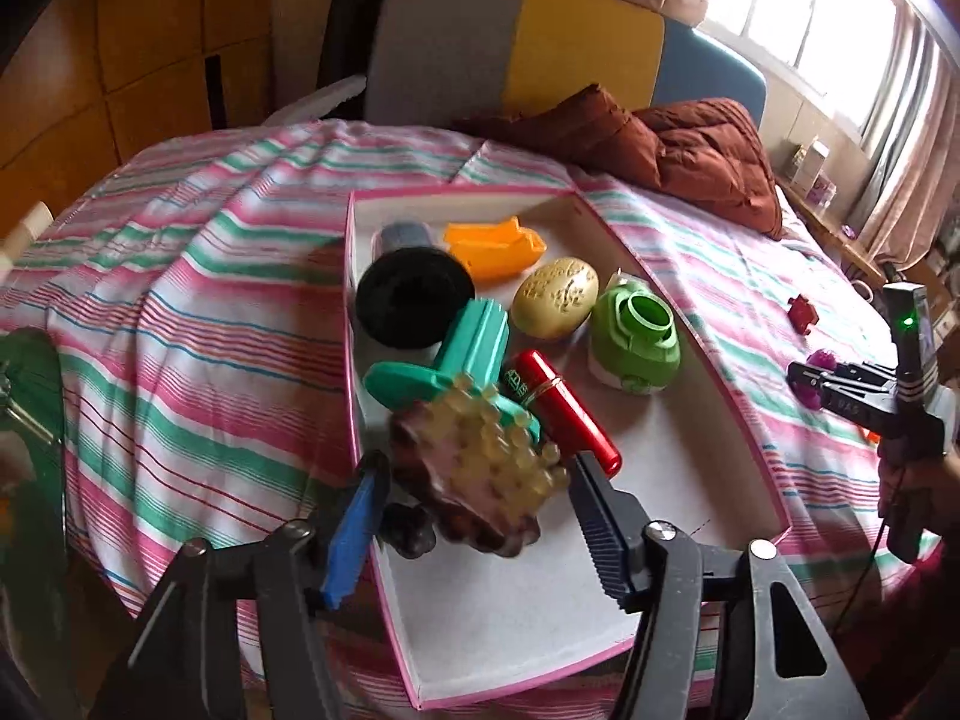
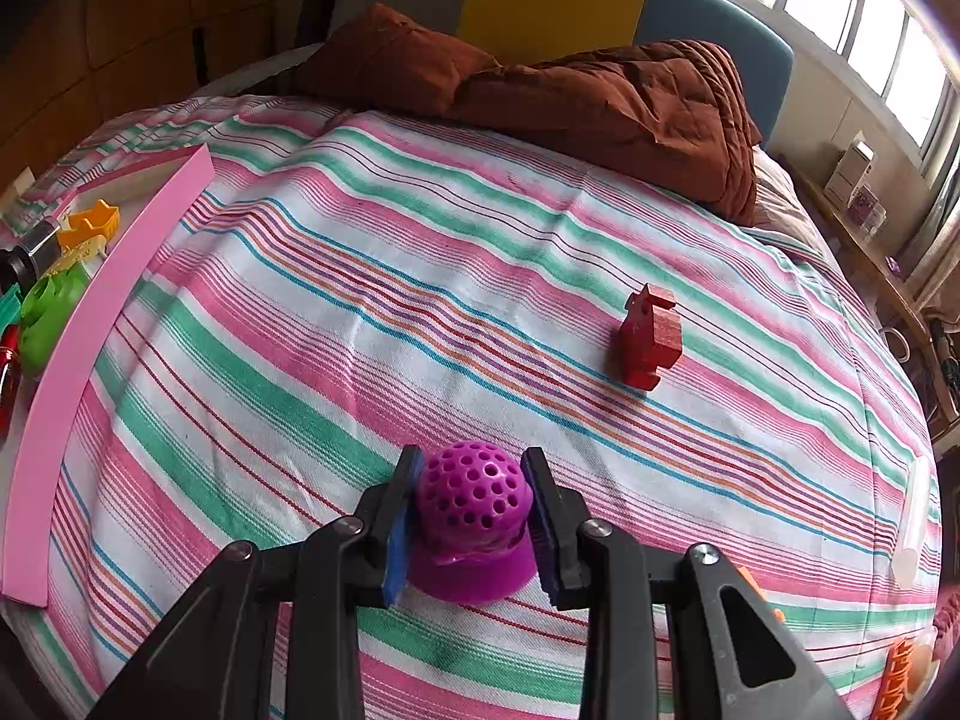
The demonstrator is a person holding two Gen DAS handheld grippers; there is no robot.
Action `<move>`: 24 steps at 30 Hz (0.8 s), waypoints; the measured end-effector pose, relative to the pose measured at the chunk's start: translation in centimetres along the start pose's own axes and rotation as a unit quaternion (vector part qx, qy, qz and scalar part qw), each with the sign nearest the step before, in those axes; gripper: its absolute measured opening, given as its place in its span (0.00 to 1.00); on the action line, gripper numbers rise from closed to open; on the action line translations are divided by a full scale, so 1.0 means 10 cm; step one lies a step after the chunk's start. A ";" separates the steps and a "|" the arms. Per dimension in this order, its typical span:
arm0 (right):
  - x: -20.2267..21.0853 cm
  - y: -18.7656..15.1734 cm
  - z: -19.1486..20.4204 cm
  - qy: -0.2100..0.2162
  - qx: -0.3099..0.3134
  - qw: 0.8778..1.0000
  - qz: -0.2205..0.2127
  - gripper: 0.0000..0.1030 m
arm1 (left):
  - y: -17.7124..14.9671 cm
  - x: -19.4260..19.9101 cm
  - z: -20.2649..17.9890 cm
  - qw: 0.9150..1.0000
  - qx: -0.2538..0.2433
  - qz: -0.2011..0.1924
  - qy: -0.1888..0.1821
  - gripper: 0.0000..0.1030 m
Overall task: Organize rigid objects
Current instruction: 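Lower the brown spiky toy into the tray with the left tool while the right tool holds the magenta toy, then carry the magenta perforated toy in the right tool over the white tray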
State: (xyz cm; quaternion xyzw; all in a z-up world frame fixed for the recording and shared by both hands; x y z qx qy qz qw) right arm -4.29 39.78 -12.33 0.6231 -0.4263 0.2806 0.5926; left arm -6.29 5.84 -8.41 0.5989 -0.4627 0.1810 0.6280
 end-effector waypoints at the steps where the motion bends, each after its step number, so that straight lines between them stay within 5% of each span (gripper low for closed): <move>1: 0.00 0.00 0.00 0.000 0.000 1.000 0.000 0.31 | 0.01 0.03 -0.01 1.000 -0.003 -0.004 0.002 0.62; 24: 0.01 -0.01 0.02 -0.004 0.001 1.000 -0.008 0.31 | -0.05 0.41 0.09 0.997 0.018 -0.042 0.058 0.63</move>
Point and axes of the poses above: each gripper's, at about its wrist camera, not at the fingertips, and x roughly against the way its jaws point, z to its left, y to its top, the point moved 3 cm from there along -x, roughly the way its jaws point, and after that the axes turned 2 degrees about z, right-handed, at the moved point
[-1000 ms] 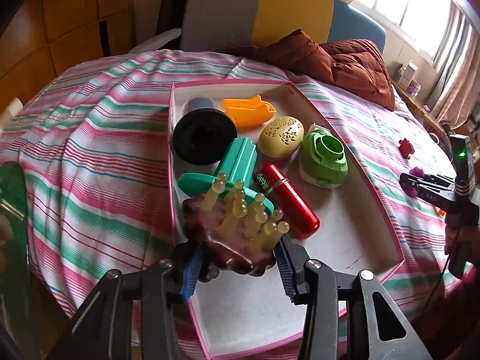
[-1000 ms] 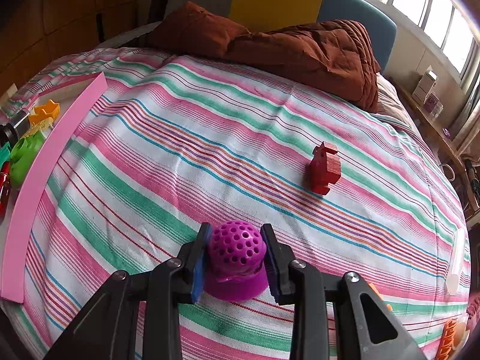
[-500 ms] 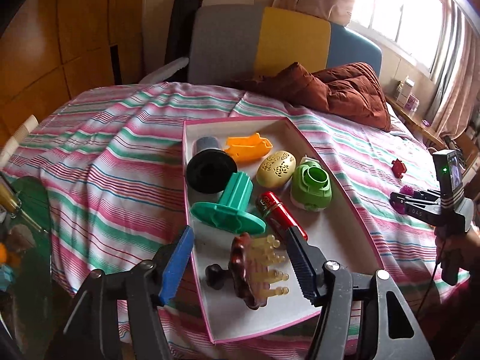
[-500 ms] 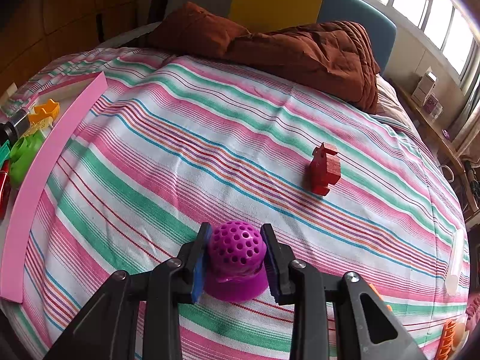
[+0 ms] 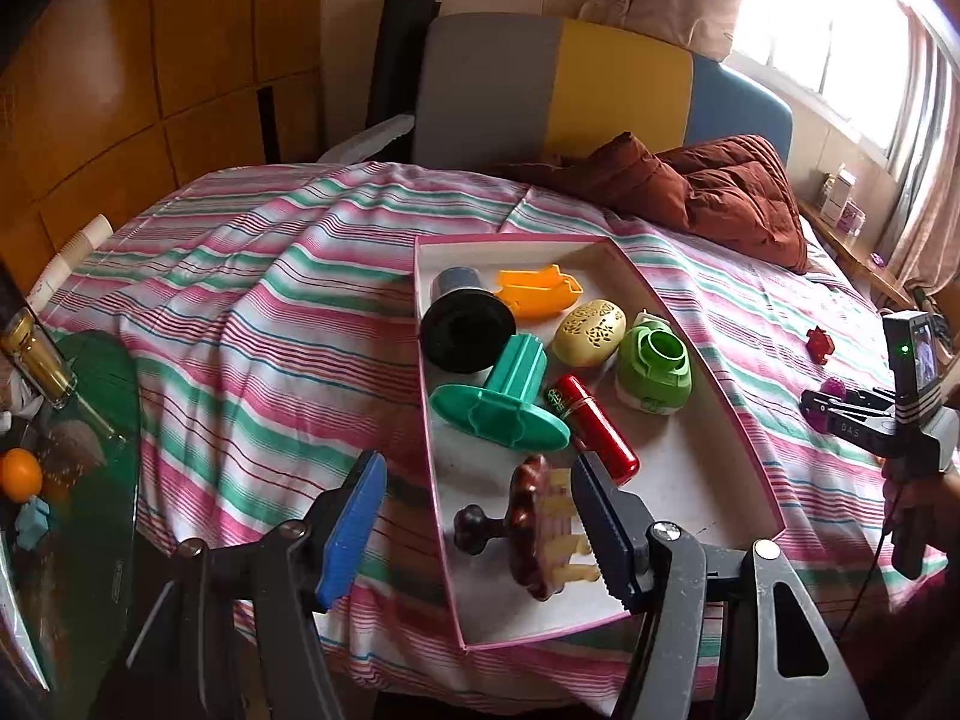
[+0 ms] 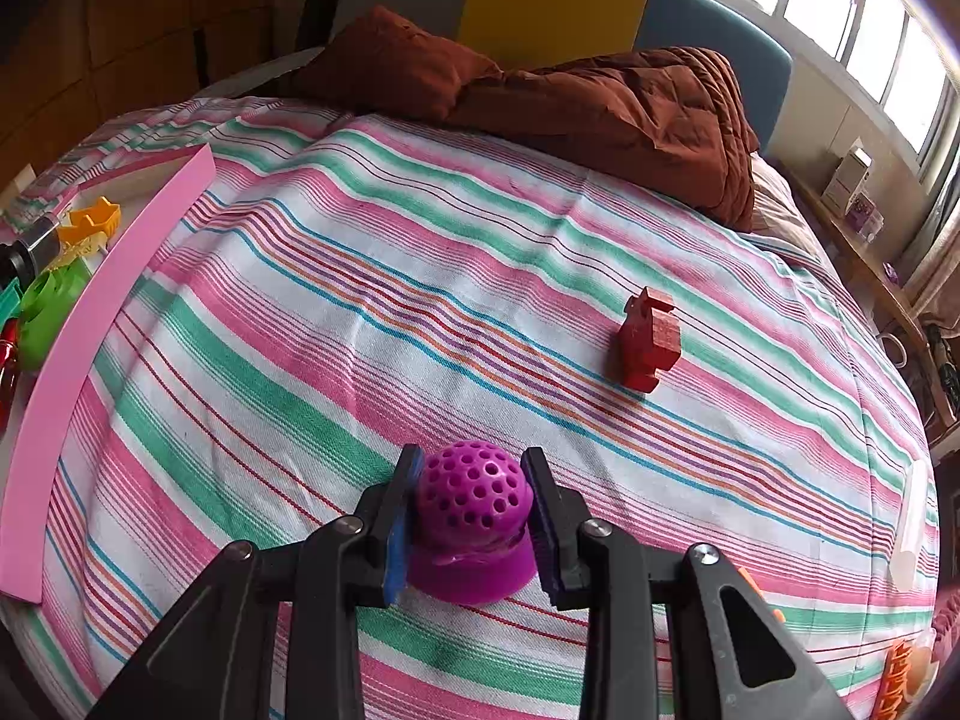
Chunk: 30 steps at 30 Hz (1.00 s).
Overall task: Organize rigid objects
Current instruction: 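Carry the magenta perforated toy in the right tool over the white tray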
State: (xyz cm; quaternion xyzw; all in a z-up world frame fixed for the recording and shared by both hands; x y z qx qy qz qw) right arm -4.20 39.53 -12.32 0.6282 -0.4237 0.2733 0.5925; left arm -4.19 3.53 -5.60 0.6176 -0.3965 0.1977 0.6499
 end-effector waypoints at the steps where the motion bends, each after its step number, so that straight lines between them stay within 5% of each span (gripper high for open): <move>1: 0.00 0.00 0.00 0.001 -0.002 1.000 0.000 0.31 | 0.00 0.00 0.01 1.000 0.001 -0.001 0.000 0.63; 18: 0.12 -0.11 0.08 -0.015 -0.069 0.997 0.022 0.31 | -0.02 0.09 0.18 1.000 0.028 -0.015 0.003 0.63; 30: 0.30 -0.22 0.23 0.037 -0.108 0.993 0.029 0.31 | -0.03 0.15 0.19 0.999 0.021 -0.025 0.014 0.63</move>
Point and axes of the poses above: each gripper's, at about its wrist camera, not at the fingertips, and x roughly against the way its jaws point, z to its left, y to its top, the point moved 3 cm from there along -x, roughly the way its jaws point, and after that the axes turned 2 degrees about z, right-handed, at the moved point
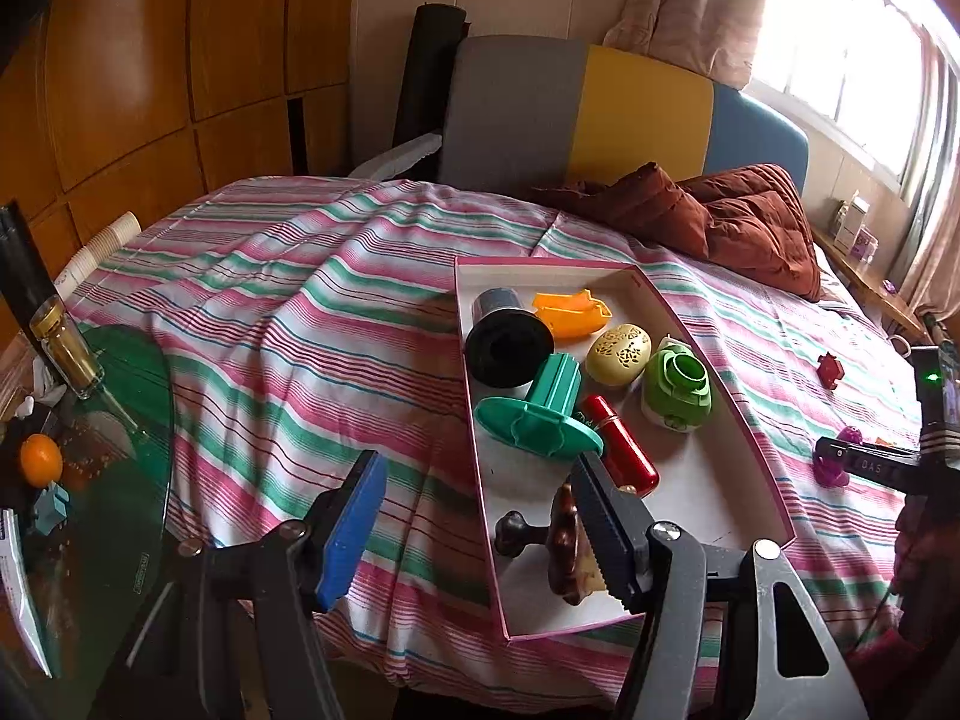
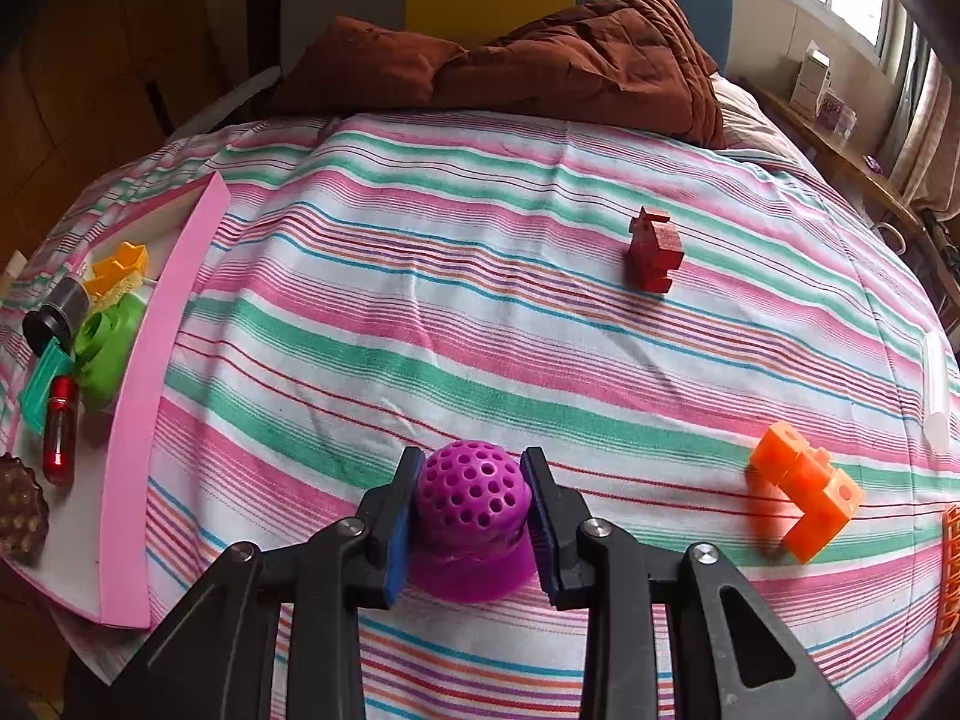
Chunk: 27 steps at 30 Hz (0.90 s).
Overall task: Organize rigid objects
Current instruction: 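Carry the magenta perforated toy in the right tool over the white tray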
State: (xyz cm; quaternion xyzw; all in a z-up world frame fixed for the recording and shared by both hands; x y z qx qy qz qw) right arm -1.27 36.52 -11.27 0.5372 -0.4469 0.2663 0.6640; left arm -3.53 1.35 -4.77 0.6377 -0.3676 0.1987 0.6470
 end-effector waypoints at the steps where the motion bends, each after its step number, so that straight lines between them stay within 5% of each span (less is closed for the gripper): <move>1: 0.02 -0.01 0.03 0.005 0.002 1.000 -0.003 0.31 | 0.00 0.00 0.00 1.000 0.000 0.001 0.001 0.63; 17: 0.63 -0.01 0.96 0.124 0.101 0.985 -0.070 0.31 | 0.00 -0.03 -0.01 1.000 0.002 0.001 0.006 0.63; 27: 0.53 -0.08 1.70 0.143 0.190 0.970 -0.048 0.31 | 0.00 -0.04 0.02 1.000 0.004 0.000 0.012 0.63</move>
Point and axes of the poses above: each gripper's, at about its wrist camera, not at the fingertips, and x roughly against the way its jaws point, z to its left, y to its top, the point moved 3 cm from there along -x, roughly the way its jaws point, and after that the axes turned 2 degrees about z, right-handed, at the moved point
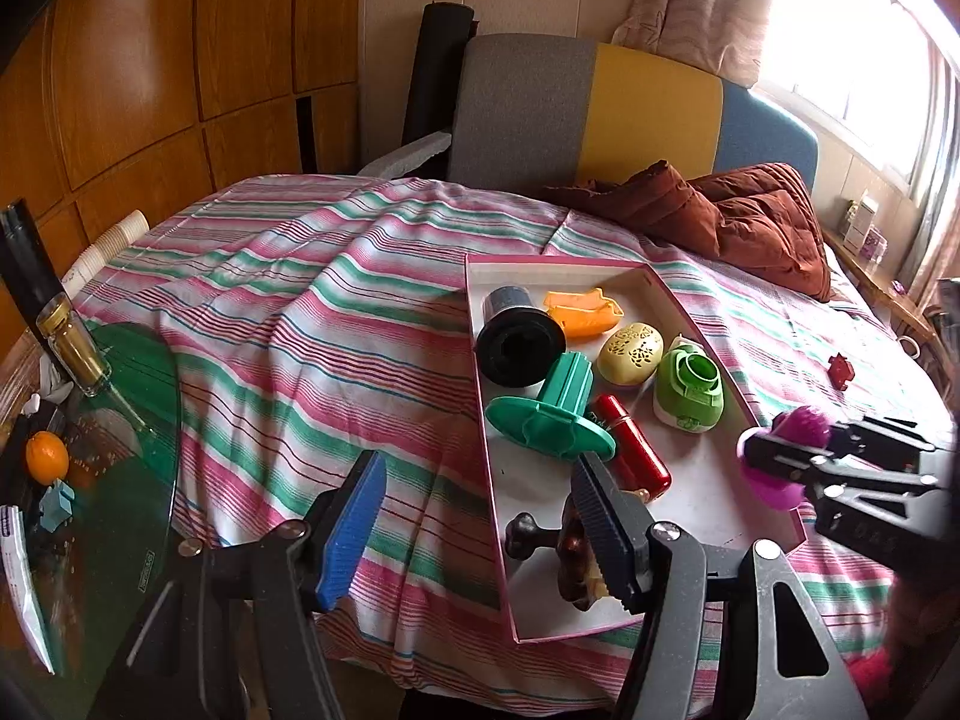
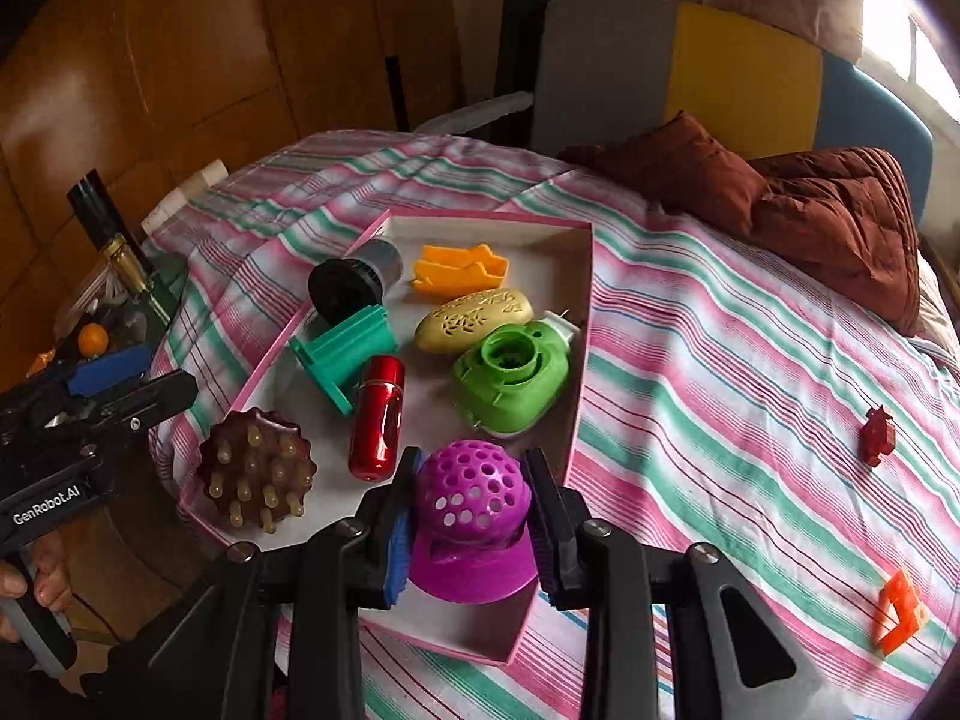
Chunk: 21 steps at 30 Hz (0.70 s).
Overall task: Organize rigid objects
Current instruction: 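Carry the magenta perforated toy in the right tool over the white tray, then lower the magenta toy into the tray and open the right tool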
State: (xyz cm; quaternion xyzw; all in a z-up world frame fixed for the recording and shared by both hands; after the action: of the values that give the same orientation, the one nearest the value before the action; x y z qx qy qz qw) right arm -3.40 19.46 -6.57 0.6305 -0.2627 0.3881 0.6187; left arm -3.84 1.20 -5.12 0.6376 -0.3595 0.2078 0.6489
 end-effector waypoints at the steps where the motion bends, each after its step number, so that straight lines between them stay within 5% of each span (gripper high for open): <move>1: -0.05 0.00 0.03 0.000 0.004 1.000 0.005 0.31 | 0.00 0.00 0.01 1.000 0.000 -0.001 0.000 0.63; 15: -0.58 0.03 -0.05 -0.039 0.015 0.997 0.060 0.31 | -0.02 -0.02 0.00 1.000 -0.003 0.004 0.007 0.63; 21: -0.60 0.04 -0.08 -0.043 0.008 0.998 0.051 0.31 | -0.02 -0.02 -0.01 1.000 -0.005 0.004 0.007 0.63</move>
State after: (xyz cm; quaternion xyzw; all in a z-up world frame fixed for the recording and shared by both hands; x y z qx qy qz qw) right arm -7.21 19.36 -11.33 0.6372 -0.3180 0.3941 0.5810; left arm -3.78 1.28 -5.39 0.6311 -0.3584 0.2132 0.6541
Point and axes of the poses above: each gripper's, at about its wrist camera, not at the fingertips, and x roughly against the way its jaws point, z to its left, y to its top, the point moved 3 cm from there along -x, roughly the way its jaws point, and after that the axes turned 2 degrees about z, right-handed, at the moved point
